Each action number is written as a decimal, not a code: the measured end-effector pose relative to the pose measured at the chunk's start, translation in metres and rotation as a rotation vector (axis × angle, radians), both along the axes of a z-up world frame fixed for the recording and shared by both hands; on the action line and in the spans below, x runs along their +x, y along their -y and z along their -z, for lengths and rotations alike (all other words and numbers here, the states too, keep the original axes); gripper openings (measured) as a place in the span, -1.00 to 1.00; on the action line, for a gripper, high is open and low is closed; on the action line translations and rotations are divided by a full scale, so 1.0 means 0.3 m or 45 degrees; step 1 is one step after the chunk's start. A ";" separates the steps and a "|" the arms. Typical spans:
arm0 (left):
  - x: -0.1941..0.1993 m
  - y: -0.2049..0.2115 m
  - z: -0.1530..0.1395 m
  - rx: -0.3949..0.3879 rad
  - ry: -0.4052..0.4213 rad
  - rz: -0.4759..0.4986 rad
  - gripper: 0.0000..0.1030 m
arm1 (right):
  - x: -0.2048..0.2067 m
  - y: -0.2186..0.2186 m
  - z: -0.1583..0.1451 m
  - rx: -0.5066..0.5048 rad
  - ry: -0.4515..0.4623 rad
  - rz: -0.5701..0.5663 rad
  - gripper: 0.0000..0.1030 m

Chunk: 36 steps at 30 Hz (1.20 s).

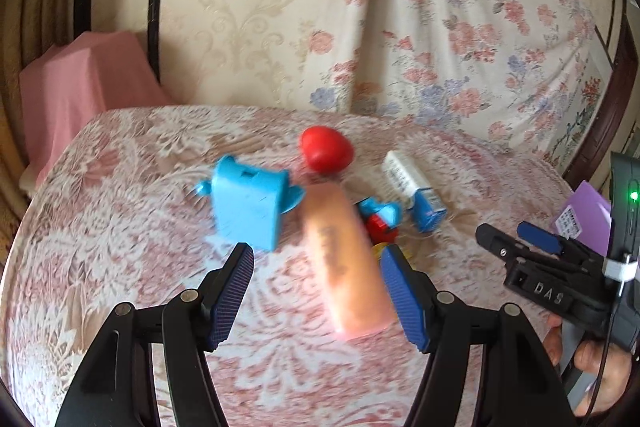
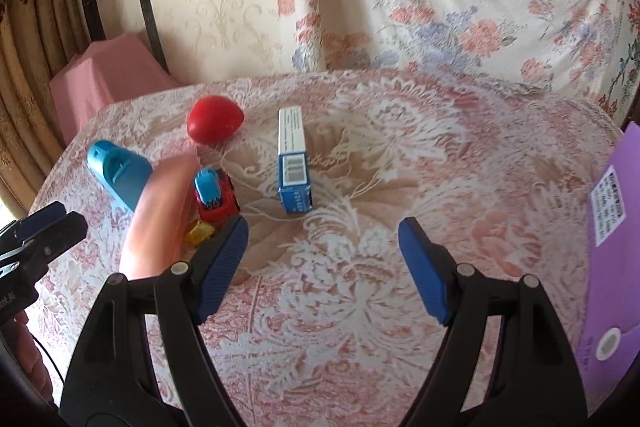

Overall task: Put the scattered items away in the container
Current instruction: 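Grasp the blue toy sharpener with the left gripper while the right grasps the small white-blue box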

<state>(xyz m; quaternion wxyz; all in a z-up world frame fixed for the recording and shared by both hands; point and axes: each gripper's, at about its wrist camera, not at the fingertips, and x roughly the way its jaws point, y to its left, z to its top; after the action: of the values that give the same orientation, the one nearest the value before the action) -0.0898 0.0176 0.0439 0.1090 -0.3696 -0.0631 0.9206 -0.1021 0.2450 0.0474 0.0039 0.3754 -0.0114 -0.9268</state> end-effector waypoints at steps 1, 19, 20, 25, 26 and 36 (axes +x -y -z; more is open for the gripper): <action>-0.005 0.012 0.015 -0.001 0.010 -0.009 0.31 | -0.008 0.005 0.012 0.001 0.006 -0.005 0.54; -0.200 0.075 0.175 -0.069 0.116 -0.029 0.31 | -0.221 0.065 0.175 0.070 0.153 -0.046 0.54; -0.210 0.072 0.177 -0.074 0.116 -0.026 0.31 | -0.229 0.066 0.176 0.069 0.156 -0.047 0.54; -0.260 0.062 0.181 -0.086 0.116 -0.014 0.31 | -0.271 0.078 0.180 0.072 0.160 -0.058 0.59; -0.269 0.060 0.182 -0.086 0.120 -0.008 0.31 | -0.279 0.079 0.181 0.072 0.162 -0.058 0.62; -0.298 0.054 0.184 -0.077 0.125 -0.007 0.14 | -0.308 0.085 0.182 0.068 0.171 -0.058 0.77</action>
<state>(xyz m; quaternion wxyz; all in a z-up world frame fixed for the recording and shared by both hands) -0.1792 0.0013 -0.0114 0.0920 -0.4174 -0.0418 0.9031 -0.1945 0.2196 -0.0073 0.0140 0.4369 0.0216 -0.8991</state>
